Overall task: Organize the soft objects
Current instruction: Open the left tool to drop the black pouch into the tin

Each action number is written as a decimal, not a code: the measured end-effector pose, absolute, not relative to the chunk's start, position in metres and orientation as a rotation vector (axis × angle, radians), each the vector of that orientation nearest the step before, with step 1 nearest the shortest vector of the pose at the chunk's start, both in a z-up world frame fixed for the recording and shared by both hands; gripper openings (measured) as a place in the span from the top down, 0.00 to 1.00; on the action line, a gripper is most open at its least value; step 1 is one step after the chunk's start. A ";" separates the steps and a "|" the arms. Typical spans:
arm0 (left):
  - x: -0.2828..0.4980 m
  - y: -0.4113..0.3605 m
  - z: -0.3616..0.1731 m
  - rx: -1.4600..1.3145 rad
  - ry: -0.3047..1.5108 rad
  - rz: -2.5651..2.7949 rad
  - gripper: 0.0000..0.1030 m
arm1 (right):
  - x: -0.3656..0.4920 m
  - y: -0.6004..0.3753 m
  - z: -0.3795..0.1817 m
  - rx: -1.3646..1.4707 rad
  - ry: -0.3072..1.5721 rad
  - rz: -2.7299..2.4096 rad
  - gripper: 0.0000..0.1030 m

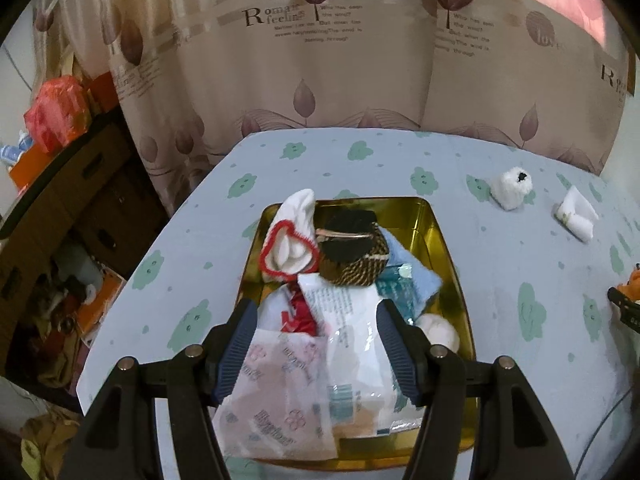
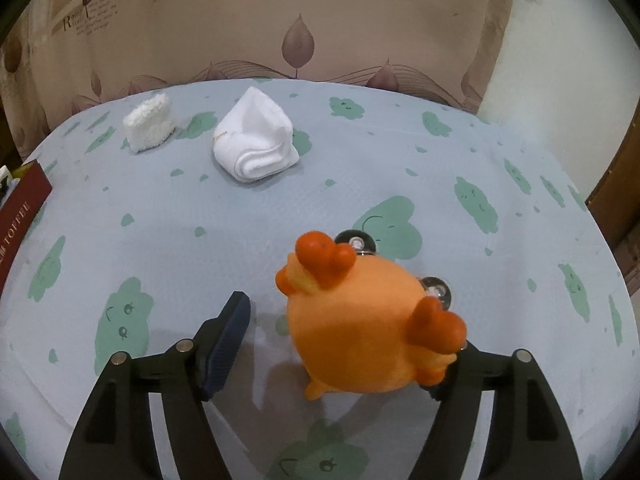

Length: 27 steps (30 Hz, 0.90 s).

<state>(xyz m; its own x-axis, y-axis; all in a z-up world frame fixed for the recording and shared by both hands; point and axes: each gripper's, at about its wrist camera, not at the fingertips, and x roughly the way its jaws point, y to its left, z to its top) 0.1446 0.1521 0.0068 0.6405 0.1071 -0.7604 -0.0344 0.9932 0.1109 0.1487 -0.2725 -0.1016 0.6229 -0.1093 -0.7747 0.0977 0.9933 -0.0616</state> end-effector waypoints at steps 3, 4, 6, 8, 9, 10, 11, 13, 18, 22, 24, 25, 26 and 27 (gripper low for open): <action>0.139 0.162 0.007 0.069 0.860 0.094 0.38 | 0.147 -0.272 -0.101 0.000 0.883 -0.114 0.32; 0.137 0.165 0.008 0.066 0.850 0.102 0.38 | 0.147 -0.273 -0.100 0.003 0.878 -0.115 0.34; 0.131 0.172 0.010 0.067 0.830 0.129 0.38 | 0.144 -0.276 -0.098 0.017 0.866 -0.125 0.45; 0.127 0.178 0.012 0.065 0.811 0.144 0.38 | 0.143 -0.284 -0.097 0.049 0.852 -0.138 0.56; 0.125 0.182 0.013 0.062 0.808 0.149 0.38 | 0.141 -0.288 -0.096 0.064 0.850 -0.141 0.58; 0.123 0.187 0.012 0.055 0.803 0.158 0.38 | 0.140 -0.292 -0.096 0.083 0.848 -0.132 0.58; 0.122 0.190 0.012 0.045 0.800 0.164 0.38 | 0.139 -0.295 -0.096 0.095 0.846 -0.124 0.59; 0.120 0.198 0.012 0.026 0.794 0.169 0.38 | 0.139 -0.294 -0.095 0.090 0.845 -0.126 0.59; 0.115 0.214 0.009 0.010 0.783 0.199 0.38 | 0.138 -0.290 -0.093 0.060 0.839 -0.137 0.61; 0.109 0.226 0.007 0.013 0.761 0.220 0.38 | 0.137 -0.289 -0.091 0.049 0.845 -0.148 0.62; 0.108 0.232 0.005 -0.006 0.757 0.223 0.38 | 0.137 -0.287 -0.090 0.040 0.850 -0.156 0.62; 0.108 0.235 0.003 -0.021 0.764 0.219 0.38 | 0.137 -0.287 -0.089 0.037 0.853 -0.159 0.62; 0.109 0.238 0.001 -0.037 0.772 0.216 0.38 | 0.138 -0.285 -0.088 0.032 0.855 -0.162 0.62; 0.109 0.240 0.000 -0.046 0.780 0.216 0.38 | 0.138 -0.283 -0.087 0.027 0.853 -0.166 0.62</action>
